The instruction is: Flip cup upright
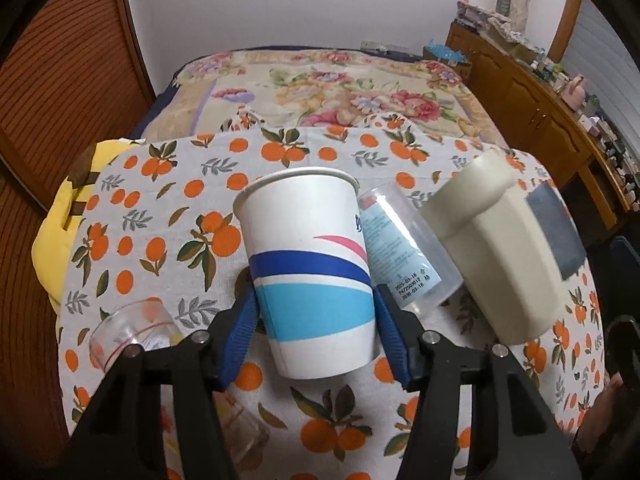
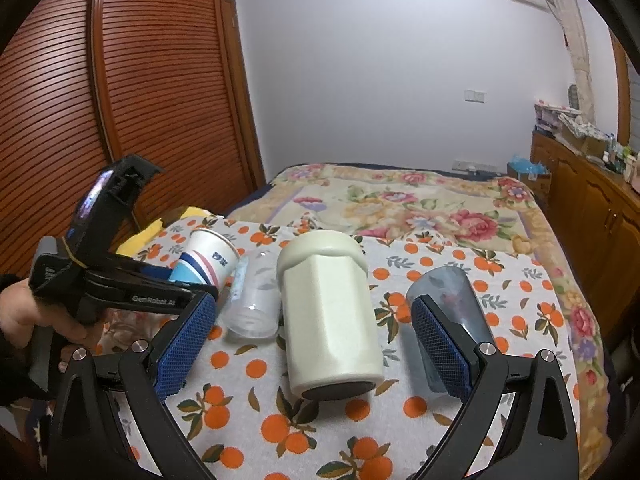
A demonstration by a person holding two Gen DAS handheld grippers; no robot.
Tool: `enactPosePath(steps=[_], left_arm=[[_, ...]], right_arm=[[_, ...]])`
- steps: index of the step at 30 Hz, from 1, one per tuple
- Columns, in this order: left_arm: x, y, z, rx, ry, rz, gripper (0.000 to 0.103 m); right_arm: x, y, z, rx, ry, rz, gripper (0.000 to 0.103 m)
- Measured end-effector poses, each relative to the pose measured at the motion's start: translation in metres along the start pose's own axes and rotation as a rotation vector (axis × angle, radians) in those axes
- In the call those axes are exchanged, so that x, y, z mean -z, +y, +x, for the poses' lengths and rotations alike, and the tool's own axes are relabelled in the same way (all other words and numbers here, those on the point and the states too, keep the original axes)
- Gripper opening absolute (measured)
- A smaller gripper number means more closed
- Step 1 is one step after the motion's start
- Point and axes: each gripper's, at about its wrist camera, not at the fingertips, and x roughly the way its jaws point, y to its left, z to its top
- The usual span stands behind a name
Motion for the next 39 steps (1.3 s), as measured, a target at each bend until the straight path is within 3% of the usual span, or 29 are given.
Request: enactPosePath(steps=[8,18,28,39], left_arm=[[0.022,-0.013,-0.036,0.046,-0.063,0.010,0.056],[0.074,-0.044,-0.066,0.145,-0.099,0.043,0.056],[0.128,-0.075,-0.065,0.221,-0.073,0.055,0.057],[0.152,-0.098,-0.049,0.242,-0.027,0.059,0.058]], right_arm=[[0.007,0.008,-0.022,0.026,-0.020,-0.017,0.100],[0.040,0.007,-0.057,0.097,-0.002,0.004,0.100],[0.074,-0.005,-0.089,0.139,0.029,0.054,0.100],[0.093,-0.012,-0.099,0.155,0.064,0.092,0.100]])
